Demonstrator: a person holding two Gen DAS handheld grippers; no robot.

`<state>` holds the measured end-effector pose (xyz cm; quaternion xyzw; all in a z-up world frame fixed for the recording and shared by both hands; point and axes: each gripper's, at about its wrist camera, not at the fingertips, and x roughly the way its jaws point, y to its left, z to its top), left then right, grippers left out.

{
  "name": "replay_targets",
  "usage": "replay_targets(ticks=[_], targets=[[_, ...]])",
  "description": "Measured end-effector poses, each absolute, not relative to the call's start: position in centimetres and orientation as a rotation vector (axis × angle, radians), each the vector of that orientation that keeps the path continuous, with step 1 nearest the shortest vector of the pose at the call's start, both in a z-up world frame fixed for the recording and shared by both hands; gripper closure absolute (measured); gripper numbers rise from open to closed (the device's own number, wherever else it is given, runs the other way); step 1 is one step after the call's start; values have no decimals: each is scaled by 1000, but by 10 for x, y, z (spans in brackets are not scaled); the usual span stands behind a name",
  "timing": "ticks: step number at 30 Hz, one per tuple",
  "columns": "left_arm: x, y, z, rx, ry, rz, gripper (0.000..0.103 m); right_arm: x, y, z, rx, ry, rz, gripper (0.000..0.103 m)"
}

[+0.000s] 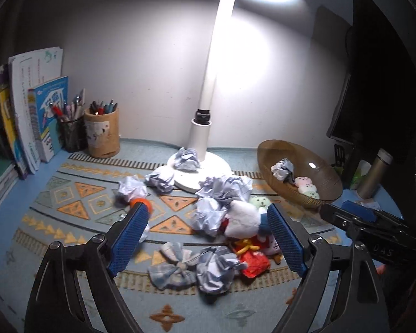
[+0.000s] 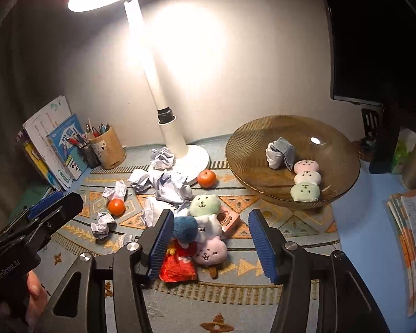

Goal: Organize objects
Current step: 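Move both open tools back toward the pile of items, then grasp a crumpled paper ball with the left tool while the right grasps another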

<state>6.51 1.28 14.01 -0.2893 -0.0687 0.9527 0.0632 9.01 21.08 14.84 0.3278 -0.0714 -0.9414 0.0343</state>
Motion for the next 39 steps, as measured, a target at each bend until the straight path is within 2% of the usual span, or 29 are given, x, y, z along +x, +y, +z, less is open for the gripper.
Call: replay_targets(ticks=[2, 5, 9, 25, 39], targets=[[71, -12, 111, -942, -244, 2912, 15, 95, 200, 127, 985, -190, -2901, 30], [71, -34, 68, -1041, -290, 2915, 15, 93, 185, 85, 1024, -169, -2871, 31], [74, -34, 44, -1061, -303, 2914, 15, 89, 177, 55, 1086, -228, -2794, 35], [76, -34, 42, -1070, -297, 2905, 15, 85, 158, 42, 1151, -94, -2816, 34], [75, -37, 40, -1080, -340, 2899, 15, 86, 162, 42, 1155, -115, -2837, 34]])
